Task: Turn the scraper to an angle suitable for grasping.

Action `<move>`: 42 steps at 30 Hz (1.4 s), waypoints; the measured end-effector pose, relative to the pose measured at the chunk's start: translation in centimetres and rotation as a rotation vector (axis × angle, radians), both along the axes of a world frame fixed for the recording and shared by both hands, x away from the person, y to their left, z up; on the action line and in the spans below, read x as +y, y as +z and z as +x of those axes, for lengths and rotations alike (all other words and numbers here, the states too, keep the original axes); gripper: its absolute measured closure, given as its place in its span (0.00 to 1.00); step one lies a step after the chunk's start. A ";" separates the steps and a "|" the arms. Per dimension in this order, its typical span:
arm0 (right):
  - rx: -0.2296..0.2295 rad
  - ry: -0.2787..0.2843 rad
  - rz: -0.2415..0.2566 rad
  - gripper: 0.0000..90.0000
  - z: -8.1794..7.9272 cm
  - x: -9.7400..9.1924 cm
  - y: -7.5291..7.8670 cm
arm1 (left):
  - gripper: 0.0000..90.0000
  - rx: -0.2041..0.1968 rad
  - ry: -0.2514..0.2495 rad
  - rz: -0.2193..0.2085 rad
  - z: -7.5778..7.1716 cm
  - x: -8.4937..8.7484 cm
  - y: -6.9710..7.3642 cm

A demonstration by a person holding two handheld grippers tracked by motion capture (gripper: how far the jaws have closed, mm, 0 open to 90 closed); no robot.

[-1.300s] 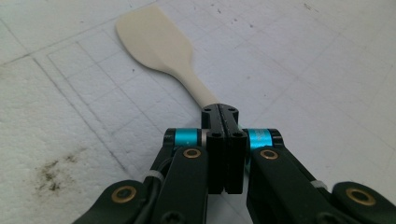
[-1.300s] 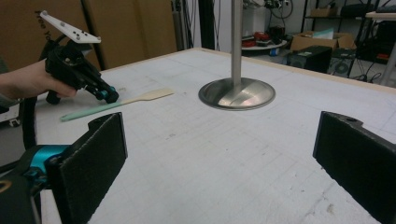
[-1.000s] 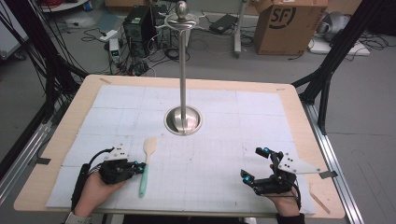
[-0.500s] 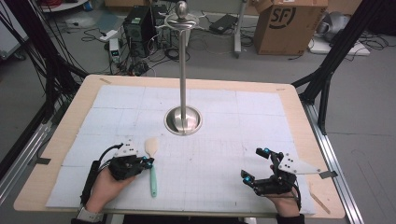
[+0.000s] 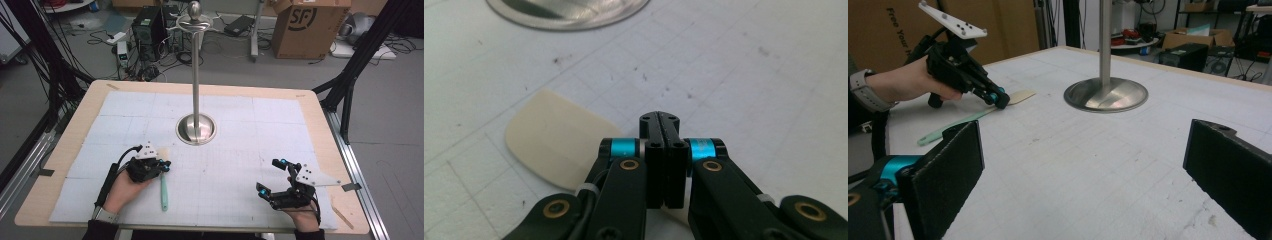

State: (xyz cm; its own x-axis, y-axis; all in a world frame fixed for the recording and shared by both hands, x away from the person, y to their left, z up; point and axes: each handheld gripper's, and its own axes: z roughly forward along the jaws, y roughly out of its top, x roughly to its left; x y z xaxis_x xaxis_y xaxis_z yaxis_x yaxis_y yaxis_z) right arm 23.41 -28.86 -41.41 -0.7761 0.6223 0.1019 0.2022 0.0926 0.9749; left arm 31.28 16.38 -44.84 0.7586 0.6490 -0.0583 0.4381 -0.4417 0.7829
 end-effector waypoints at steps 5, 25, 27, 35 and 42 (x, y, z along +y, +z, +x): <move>-0.008 0.005 -0.004 0.02 0.0 0.1 0.0 | 1.00 -0.031 0.000 0.043 -0.4 0.0 0.1; 0.008 0.022 -0.025 0.02 0.2 0.7 -0.3 | 1.00 -0.049 0.090 0.028 -3.4 4.3 -0.2; 0.010 0.021 -0.028 0.02 0.2 0.8 -0.3 | 1.00 -0.046 0.087 0.041 -3.8 4.8 0.0; 0.005 0.037 -0.031 0.02 0.5 1.1 -0.3 | 1.00 -0.034 0.132 0.065 -5.5 5.5 0.3; 0.004 0.048 -0.028 0.02 0.8 1.4 -0.3 | 1.00 -0.036 0.108 -0.024 -6.7 6.1 1.3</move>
